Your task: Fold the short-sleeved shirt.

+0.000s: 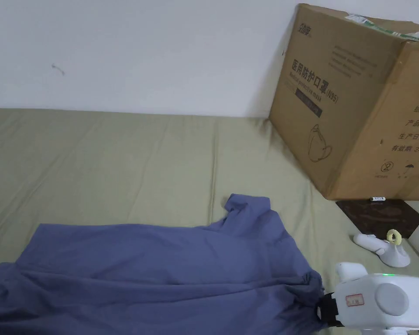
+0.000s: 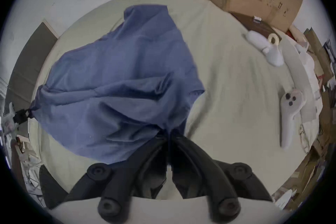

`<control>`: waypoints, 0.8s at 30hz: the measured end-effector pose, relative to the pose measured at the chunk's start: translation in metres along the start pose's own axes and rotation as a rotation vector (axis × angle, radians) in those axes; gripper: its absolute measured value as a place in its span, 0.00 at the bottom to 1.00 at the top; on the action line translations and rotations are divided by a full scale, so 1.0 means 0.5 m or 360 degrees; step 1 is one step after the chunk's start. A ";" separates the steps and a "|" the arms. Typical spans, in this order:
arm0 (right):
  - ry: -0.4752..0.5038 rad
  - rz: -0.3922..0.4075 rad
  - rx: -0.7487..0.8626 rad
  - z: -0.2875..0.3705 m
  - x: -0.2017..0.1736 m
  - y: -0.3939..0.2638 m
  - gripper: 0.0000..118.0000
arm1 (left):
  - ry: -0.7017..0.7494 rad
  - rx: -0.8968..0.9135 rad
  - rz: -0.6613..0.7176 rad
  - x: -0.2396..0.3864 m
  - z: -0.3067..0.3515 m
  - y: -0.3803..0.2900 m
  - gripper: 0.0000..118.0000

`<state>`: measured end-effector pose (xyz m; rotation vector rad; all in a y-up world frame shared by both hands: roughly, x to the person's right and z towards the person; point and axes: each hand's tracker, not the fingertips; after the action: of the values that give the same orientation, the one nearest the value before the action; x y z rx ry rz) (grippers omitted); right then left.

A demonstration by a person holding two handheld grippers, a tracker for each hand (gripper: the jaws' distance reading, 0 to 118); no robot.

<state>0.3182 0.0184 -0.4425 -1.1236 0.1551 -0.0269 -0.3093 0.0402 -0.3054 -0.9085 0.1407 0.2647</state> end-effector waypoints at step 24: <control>-0.0123 -0.0089 -0.0099 0.130 0.042 -0.262 1.00 | 0.0056 -0.0146 -0.0008 -0.062 0.176 -0.236 0.88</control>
<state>0.3555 0.0178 -0.2994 -1.1889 0.0561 -0.0287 -0.3047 0.0356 -0.1554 -1.0046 0.1596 0.2521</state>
